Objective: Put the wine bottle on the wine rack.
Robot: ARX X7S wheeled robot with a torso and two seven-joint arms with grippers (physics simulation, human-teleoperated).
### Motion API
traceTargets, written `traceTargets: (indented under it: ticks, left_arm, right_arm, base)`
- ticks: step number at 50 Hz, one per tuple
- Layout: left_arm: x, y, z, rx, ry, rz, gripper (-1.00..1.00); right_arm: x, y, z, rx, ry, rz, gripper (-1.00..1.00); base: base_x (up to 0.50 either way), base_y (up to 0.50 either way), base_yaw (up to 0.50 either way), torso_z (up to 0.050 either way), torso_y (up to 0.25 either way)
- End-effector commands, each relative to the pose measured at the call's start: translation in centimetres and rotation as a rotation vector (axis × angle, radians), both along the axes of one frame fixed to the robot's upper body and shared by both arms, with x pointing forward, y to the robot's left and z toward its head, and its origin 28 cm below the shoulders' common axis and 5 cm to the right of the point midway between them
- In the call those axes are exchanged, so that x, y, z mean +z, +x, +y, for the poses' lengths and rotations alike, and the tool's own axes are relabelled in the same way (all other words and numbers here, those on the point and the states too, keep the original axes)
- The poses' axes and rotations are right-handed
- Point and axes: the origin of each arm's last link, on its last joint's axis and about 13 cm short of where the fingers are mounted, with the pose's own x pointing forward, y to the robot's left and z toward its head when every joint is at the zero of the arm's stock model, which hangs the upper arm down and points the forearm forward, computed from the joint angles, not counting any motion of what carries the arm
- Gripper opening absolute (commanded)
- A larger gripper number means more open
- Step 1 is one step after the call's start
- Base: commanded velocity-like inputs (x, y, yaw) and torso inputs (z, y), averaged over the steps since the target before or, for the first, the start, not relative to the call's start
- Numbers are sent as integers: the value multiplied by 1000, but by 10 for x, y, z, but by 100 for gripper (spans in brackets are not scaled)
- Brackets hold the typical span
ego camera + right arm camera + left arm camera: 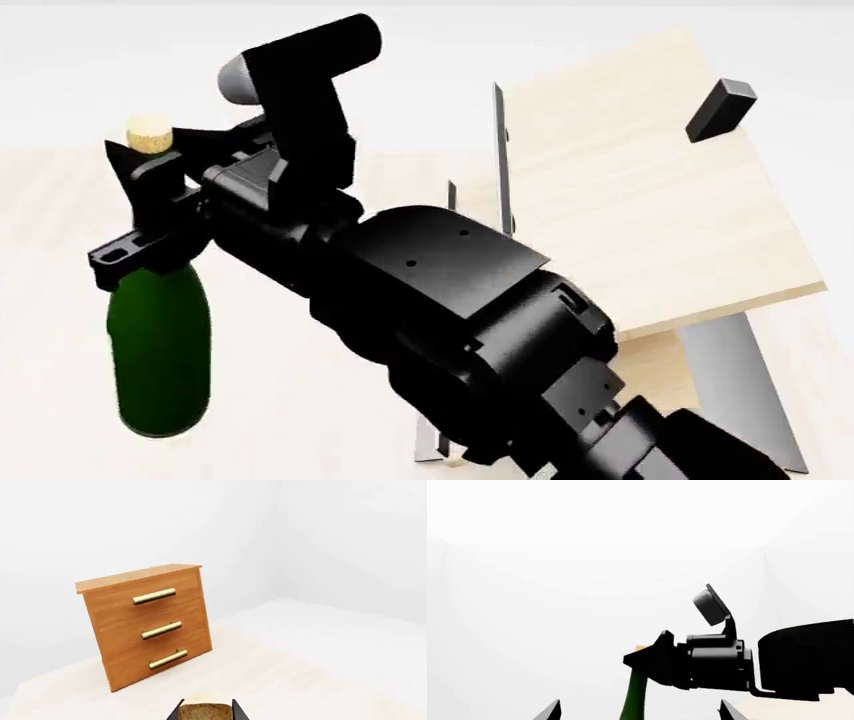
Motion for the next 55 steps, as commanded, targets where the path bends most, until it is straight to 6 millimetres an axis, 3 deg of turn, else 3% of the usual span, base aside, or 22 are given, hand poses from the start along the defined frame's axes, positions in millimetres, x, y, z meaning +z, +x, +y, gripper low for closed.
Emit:
traceTargets:
  ticks: [1, 12, 26, 40, 55]
  left_arm:
    - [0, 0, -1, -1, 6, 2, 100]
    - [1, 0, -2, -1, 9, 1, 100]
    - [2, 4, 3, 22, 11, 12, 100]
    - [1, 3, 0, 13, 22, 15, 100]
    - [1, 3, -1, 13, 25, 15, 100]
  right_arm:
    - [61, -16, -32, -17, 145, -41, -100]
    - [104, -31, -68, -147, 358, 146, -100]
    - [121, -47, -113, -289, 611, 239, -100]
    - [129, -53, -157, -405, 764, 233, -100]
    - [120, -57, -201, -533, 896, 242, -100]
  base:
    - [0, 0, 0, 0, 0]
    - [0, 0, 0, 0, 1]
    - [0, 0, 0, 0, 0]
    - [0, 0, 0, 0, 1]
    - [0, 0, 0, 0, 1]
